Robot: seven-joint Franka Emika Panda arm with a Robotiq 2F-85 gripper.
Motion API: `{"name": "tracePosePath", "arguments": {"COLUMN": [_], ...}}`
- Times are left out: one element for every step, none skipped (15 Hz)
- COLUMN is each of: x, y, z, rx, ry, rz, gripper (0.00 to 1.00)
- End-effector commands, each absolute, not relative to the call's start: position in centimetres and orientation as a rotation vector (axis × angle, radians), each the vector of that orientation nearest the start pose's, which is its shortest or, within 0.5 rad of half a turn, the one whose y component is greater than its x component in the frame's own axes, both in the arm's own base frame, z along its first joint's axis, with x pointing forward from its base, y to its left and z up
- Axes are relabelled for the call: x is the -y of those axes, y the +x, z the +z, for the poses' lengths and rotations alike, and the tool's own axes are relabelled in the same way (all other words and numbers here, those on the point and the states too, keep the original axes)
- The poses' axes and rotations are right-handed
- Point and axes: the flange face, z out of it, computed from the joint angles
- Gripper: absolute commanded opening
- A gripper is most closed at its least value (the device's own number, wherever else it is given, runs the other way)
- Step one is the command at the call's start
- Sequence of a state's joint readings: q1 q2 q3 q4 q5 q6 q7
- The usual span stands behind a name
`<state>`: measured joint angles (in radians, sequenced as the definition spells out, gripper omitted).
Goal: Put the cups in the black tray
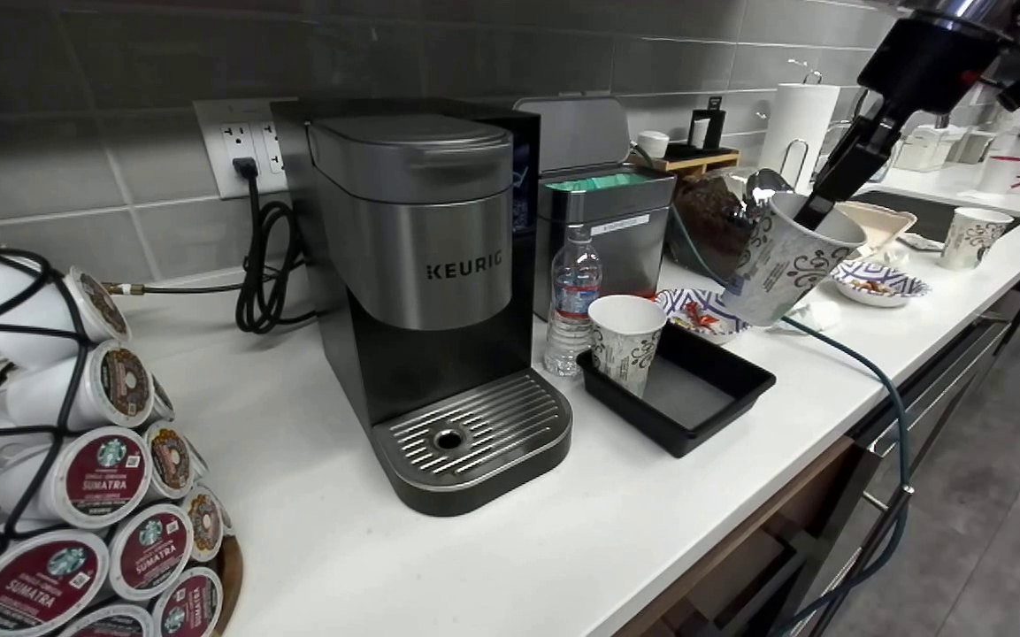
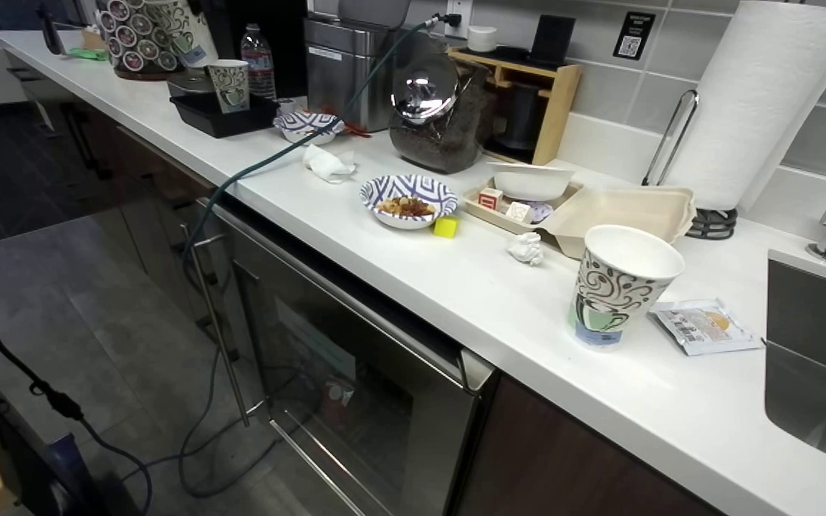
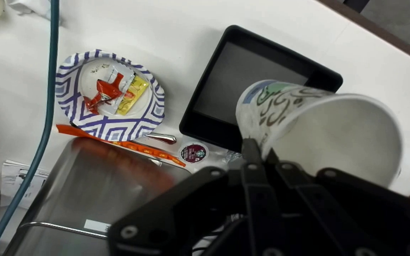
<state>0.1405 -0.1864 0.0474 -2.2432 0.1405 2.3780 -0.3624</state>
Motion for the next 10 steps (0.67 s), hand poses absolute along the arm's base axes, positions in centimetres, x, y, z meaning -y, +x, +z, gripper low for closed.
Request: {"name": "tracePosePath", "arguments": {"x": [-11.0, -11.4, -12.2, -12.7, -13.5, -14.2, -14.8, -15.4, -15.7, -15.9], "y": [50.9, 51.0, 51.3, 51.4, 51.7, 51.9, 52.2, 52.6, 53.3, 53.7], "z": [46.3, 45.8, 45.2, 44.6, 44.0, 43.6, 43.4, 43.2, 43.0, 42.9], "rx": [0.743, 0.764, 0.782, 0.800, 0.811, 0.821, 0.822, 0.818, 0.793, 0.777], "ry": [-2.980, -2.998, -3.015, -3.026, -3.039, -3.050, -3.058, -3.066, -3.072, -3.080], "rz": [-0.461, -0.454, -0.433, -0.414, -0.403, -0.393, -0.386, -0.387, -0.384, -0.385], "gripper": [0.01, 0.01, 0.01, 0.01, 0.01, 0.01, 0.01, 0.01, 0.01, 0.01]}}
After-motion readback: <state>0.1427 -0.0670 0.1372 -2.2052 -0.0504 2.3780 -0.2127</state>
